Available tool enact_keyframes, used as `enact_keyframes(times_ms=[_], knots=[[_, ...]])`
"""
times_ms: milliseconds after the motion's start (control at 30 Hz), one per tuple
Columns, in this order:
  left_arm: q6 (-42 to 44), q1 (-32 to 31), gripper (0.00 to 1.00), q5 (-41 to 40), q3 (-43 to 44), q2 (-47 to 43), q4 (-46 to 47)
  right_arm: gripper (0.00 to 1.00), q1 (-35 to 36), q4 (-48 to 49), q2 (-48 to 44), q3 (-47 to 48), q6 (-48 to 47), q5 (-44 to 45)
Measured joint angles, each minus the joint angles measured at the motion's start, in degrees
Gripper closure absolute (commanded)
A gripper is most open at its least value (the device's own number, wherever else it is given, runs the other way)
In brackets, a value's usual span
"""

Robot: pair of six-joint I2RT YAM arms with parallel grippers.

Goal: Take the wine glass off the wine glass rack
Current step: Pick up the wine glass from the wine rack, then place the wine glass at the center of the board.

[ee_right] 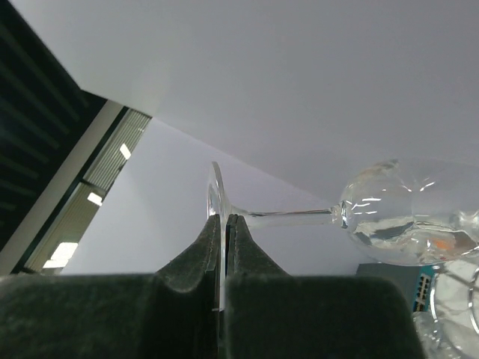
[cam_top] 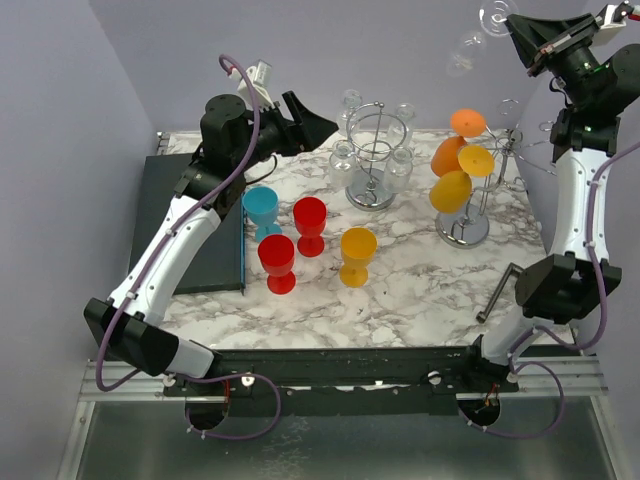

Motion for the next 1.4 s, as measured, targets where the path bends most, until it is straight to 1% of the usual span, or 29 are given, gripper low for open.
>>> enact_keyframes(times_ms=[167,300,400,467,567,733,933,1233,1400], knots=[[-5.3,1.2,0.20,5.7,-0.5,2.4,9.8,1.00,3.0,1.9,-8.6,-5.0,3.4,-0.7],[-9.6,1.6,0.14,8.8,-3.2,3.3,17.8,0.99,7.6,4.9,-13.3,-9.3,6.1,-1.4],[-13.6,1.9,0.10,10.6,-6.3,3.4,24.9,1.00,12.1,6.4,-15.0,-12.1,7.5,-1.4],[-16.3,2.0,0.06,11.4,-7.9,3.6,29.5,0.99,15.4,6.7,-14.9,-13.0,8.0,-1.4],[-20.3,2.3,0.04,12.1,-10.7,3.7,36.2,0.99,19.7,7.5,-14.0,-13.8,9.2,-1.2],[-27.1,4.3,0.03,12.4,-15.7,3.9,47.4,0.99,25.0,9.8,-11.0,-13.8,11.7,-1.0],[-33.0,6.7,0.03,12.5,-19.4,4.1,57.0,0.99,27.2,10.0,-9.6,-13.8,13.6,-0.2],[-39.7,8.7,0.08,12.9,-19.5,5.8,66.5,1.00,29.4,13.5,-8.4,-13.8,17.0,0.9],[-43.8,9.0,0.14,13.3,-19.5,7.4,70.4,0.99,29.9,15.0,-7.2,-13.8,18.6,1.1]])
